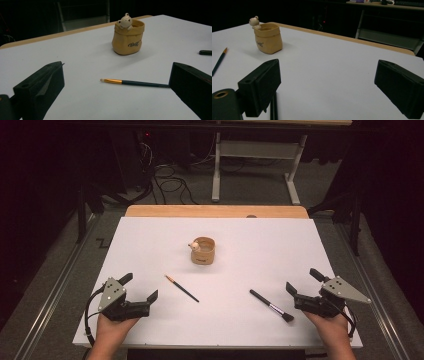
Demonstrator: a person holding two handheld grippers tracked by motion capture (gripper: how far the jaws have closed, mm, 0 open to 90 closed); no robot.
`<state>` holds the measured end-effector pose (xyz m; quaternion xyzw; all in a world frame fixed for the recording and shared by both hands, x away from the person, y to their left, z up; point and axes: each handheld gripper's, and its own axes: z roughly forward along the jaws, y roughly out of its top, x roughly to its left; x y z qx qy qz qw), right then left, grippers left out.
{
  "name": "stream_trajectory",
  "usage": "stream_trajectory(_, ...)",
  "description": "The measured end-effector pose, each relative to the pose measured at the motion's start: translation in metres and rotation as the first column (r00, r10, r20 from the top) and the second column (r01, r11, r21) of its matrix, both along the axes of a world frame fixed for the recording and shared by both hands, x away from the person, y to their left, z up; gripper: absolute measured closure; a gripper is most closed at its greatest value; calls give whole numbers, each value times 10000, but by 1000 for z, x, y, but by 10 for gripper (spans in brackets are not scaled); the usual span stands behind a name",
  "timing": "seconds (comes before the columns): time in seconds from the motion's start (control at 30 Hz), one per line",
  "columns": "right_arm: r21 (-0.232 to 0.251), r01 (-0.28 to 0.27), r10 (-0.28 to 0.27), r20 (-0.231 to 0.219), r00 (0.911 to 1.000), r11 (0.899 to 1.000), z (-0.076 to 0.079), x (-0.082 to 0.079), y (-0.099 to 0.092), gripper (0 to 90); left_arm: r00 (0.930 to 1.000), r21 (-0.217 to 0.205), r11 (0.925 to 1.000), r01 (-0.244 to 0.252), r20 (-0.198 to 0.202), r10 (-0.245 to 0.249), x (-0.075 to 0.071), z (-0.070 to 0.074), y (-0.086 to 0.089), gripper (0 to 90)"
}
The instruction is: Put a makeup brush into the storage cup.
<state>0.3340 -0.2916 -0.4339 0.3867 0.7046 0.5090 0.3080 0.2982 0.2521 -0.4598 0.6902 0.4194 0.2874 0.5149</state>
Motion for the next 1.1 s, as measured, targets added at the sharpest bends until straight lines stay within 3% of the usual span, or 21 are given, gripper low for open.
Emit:
stream_trajectory(0.23, -29, 98, -98, -96, 9999, 9999, -5, 5, 1, 47, 9996, -306, 9992, -242, -163, 237, 3, -2, 11, 9)
stream_trajectory(0.53, -47, 48, -48, 5, 10000, 10000, -5, 3, 5, 47, 9998, -189, 9997, -180, -60, 178, 2, -2, 10, 9)
stream_trajectory(1.1, 128, 7, -7, -7, 10000, 9999, -7, 3, 4, 47, 9997, -350, 9991, -231, -85, 229, 2, -1, 12, 9)
